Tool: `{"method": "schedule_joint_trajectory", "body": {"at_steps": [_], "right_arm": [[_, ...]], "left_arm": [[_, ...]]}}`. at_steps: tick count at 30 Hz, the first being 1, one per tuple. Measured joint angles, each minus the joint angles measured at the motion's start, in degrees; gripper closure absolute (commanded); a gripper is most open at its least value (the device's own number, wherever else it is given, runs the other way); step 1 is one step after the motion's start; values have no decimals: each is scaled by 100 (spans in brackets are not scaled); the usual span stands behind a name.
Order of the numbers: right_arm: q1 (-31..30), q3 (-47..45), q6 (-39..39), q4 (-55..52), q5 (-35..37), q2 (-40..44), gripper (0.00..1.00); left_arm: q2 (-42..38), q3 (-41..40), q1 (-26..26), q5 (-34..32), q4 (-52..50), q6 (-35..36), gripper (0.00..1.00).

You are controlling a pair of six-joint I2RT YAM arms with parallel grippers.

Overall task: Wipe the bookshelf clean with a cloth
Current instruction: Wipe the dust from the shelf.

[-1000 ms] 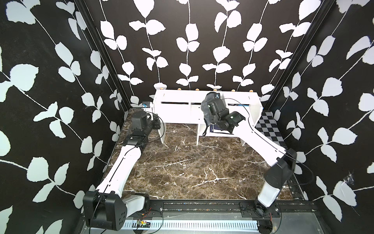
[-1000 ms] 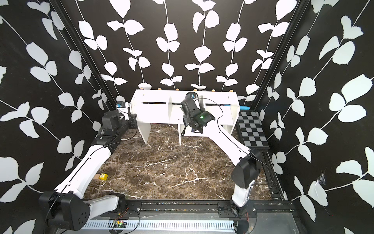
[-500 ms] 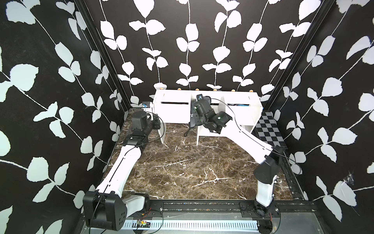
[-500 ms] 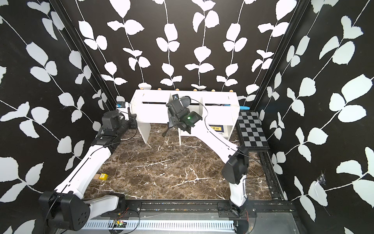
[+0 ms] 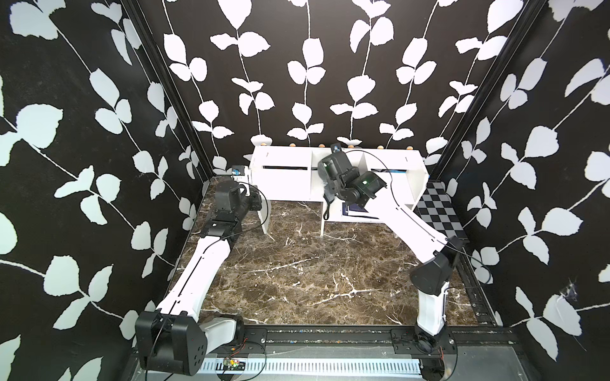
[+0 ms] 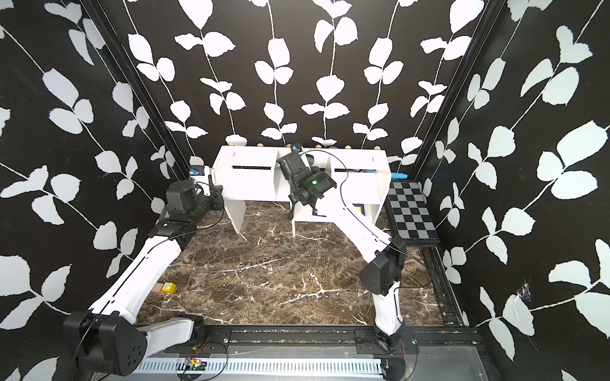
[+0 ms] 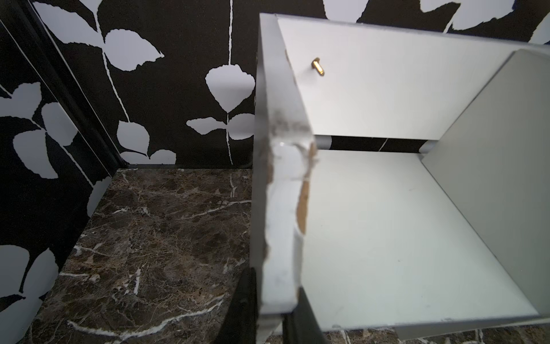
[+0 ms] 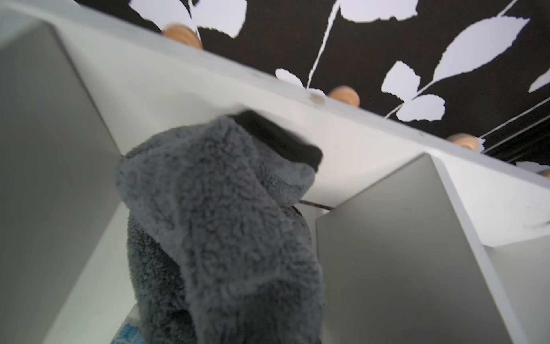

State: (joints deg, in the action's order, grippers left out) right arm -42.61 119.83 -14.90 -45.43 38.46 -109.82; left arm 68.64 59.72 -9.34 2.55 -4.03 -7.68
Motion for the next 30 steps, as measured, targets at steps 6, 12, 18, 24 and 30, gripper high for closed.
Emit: {"method": "schedule_joint_trajectory", "body": {"at_steps": [6, 12, 18, 24, 30], "right_arm": [[15, -772, -144, 15, -39, 385, 100], [-201, -890, -164, 61, -437, 413, 100], [-321, -632, -232, 173, -1058, 334, 100], [-321, -164, -302, 90, -1034, 63, 100], [-280, 28, -330, -289, -452, 22, 100]], "left_arm": [[0, 0, 0, 0, 0, 0, 100], [0, 0, 0, 0, 0, 0, 100], [0, -2, 0, 0, 0, 0, 100], [0, -2, 0, 2, 0, 0, 100], [0, -2, 0, 2, 0, 0, 100]]}}
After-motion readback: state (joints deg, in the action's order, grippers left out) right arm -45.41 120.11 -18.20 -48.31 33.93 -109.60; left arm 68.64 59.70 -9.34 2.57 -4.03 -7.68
